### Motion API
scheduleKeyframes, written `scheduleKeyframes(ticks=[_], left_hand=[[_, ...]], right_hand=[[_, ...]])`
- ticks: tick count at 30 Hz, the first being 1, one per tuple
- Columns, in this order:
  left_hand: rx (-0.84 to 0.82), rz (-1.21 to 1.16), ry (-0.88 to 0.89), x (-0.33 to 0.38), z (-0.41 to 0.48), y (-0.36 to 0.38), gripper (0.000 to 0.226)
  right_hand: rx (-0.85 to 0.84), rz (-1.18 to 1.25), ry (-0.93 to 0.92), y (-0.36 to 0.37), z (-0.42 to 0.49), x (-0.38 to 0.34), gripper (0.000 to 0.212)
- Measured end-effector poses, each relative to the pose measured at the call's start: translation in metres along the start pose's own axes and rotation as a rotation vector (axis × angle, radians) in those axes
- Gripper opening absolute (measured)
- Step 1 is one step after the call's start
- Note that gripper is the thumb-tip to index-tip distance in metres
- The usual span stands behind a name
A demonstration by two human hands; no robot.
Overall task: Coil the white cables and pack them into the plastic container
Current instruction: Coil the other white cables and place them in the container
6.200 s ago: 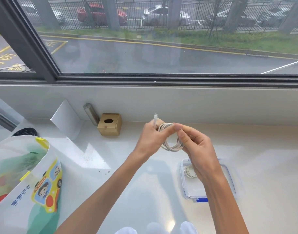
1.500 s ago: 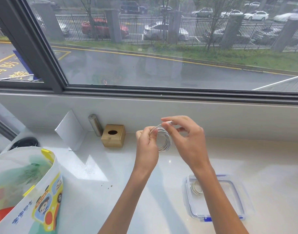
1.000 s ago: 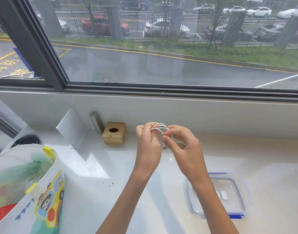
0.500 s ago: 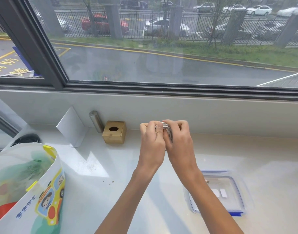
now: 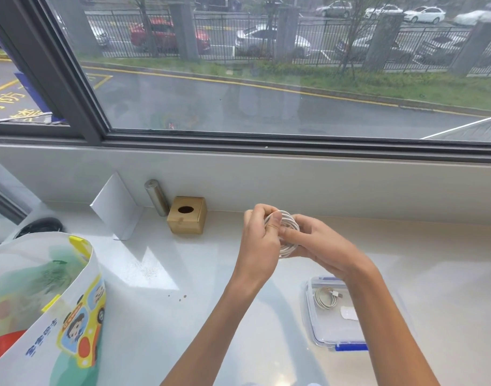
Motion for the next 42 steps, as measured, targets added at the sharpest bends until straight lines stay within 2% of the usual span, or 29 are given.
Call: scheduleKeyframes(ticks=[3, 5, 7, 11, 14, 16, 17, 21, 25, 29, 37, 42], left_hand=[[-0.014, -0.006, -0.025, -0.002, -0.003, 0.004, 0.014], [0.002, 0.0, -0.032, -0.003, -0.003, 0.002, 0.015], [0.016, 0.009, -0.045, -0.005, -0.002, -0.001, 0.016], [-0.003, 0.0, -0.094, -0.01, -0.002, 0.0, 0.018], [-0.027, -0.06, -0.158, -0.015, -0.003, 0.002, 0.021], [-0.021, -0.11, -0.196, -0.019, -0.003, 0.001, 0.021], [-0.011, -0.133, -0.208, -0.02, -0.004, 0.001, 0.021], [0.055, -0.195, -0.214, -0.024, -0.003, 0.005, 0.019], [0.061, -0.261, -0.251, -0.027, -0.002, 0.01, 0.02], [0.039, -0.2, -0.226, -0.026, -0.004, 0.013, 0.019], [-0.003, 0.005, -0.093, -0.021, -0.004, 0.012, 0.024], [0.024, -0.137, -0.22, -0.03, 0.0, 0.009, 0.031]], right_hand=[[-0.039, -0.051, -0.011, -0.007, -0.005, 0.005, 0.044], [-0.031, -0.003, -0.025, -0.014, -0.011, 0.003, 0.041], [0.026, 0.023, -0.026, -0.022, -0.015, 0.001, 0.039], [0.116, -0.096, -0.082, -0.031, -0.017, -0.006, 0.031], [0.35, -0.004, -0.186, -0.052, -0.022, -0.019, 0.011], [0.553, 0.049, -0.269, -0.07, -0.03, -0.026, 0.017], [0.571, 0.053, -0.296, -0.071, -0.031, -0.028, 0.017], [0.391, 0.056, -0.258, -0.034, -0.029, -0.015, 0.023], [0.452, 0.071, -0.183, -0.025, -0.037, 0.005, 0.027], [0.455, 0.116, -0.149, -0.015, -0.04, 0.017, 0.024], [0.398, -0.082, -0.136, -0.011, -0.034, 0.013, 0.021], [0.43, -0.304, -0.27, 0.003, -0.031, 0.006, 0.028]])
Point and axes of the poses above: each hand's wrist, its own z-axis towards the middle knuckle, its own y-axis out of the palm, x = y × z, the point moved 6 cm from there along z, towards the middle knuckle
